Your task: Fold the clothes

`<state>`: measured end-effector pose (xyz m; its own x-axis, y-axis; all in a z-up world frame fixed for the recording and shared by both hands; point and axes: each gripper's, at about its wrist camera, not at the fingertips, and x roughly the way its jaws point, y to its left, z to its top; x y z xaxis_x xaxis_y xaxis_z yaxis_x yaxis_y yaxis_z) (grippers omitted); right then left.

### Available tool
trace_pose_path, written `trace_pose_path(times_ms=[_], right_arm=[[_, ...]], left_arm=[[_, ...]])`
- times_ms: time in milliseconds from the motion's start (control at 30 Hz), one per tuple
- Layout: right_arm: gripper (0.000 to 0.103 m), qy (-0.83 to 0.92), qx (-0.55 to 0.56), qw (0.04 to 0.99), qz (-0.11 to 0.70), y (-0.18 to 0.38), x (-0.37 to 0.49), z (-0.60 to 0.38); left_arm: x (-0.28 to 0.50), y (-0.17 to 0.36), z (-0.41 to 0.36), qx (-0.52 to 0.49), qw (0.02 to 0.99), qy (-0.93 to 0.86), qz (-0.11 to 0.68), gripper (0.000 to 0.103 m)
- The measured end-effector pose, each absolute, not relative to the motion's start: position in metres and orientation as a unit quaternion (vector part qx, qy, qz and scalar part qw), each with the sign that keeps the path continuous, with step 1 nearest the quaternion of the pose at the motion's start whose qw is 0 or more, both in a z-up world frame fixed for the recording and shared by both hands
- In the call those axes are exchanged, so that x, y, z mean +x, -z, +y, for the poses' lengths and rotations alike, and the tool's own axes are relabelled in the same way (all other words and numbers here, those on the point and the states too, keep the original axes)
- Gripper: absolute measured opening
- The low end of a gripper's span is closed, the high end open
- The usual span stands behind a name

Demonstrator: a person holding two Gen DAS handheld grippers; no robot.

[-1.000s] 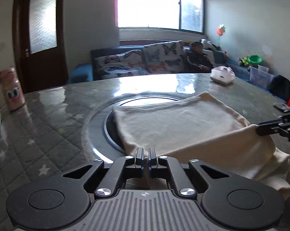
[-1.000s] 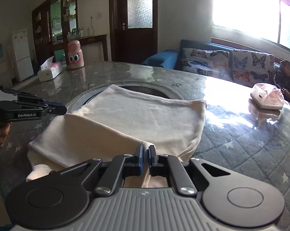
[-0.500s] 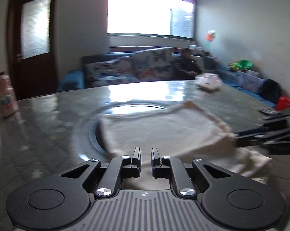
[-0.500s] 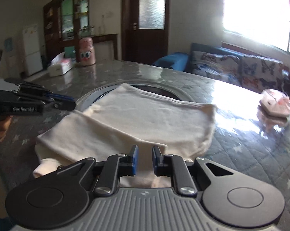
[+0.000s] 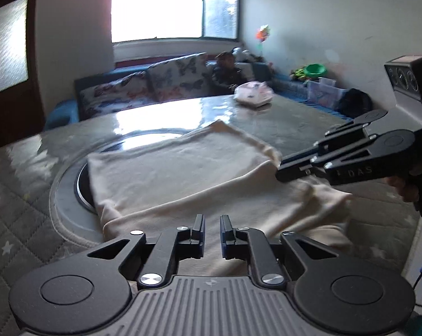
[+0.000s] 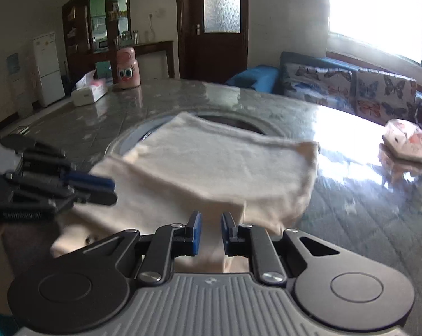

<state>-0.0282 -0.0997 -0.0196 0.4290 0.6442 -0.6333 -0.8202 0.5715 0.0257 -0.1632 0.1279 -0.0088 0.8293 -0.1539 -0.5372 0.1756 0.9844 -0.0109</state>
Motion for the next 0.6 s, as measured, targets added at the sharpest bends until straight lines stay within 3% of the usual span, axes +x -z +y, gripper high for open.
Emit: trace_pose_path(times_ms=[67,200,300,333,433,600], right_arm=[[0.021,-0.431,-0.151,0.832,0.315,0.025,-0.031,-0.105],[0.021,-0.418,-0.137,0.834,0.332,0.036,-0.033,-0.114],[0.018,-0.421,-0.135,0.836,0.326,0.033,-0.035,-0.112],[0.012,-0.421,-0.137,0.836,0.323,0.031,-0.036,-0.111],[0.005,-0.419,-0.140,0.839,0.319,0.027,-0.038,-0.110],[0.003,-0.425,-0.127,0.840,0.312,0.013,-0.044,-0.117]], left_arm=[[-0.165,0.011,0.123,0.025,0.953,0.103,0.283,0.024],[-0.166,0.019,0.115,0.047,0.948,0.104,0.297,0.027],[-0.166,0.022,0.115,0.054,0.948,0.097,0.298,0.026],[-0.167,0.022,0.116,0.058,0.948,0.095,0.297,0.025],[-0.169,0.023,0.115,0.068,0.947,0.096,0.299,0.005],[-0.178,0.018,0.123,0.062,0.948,0.094,0.296,0.003]])
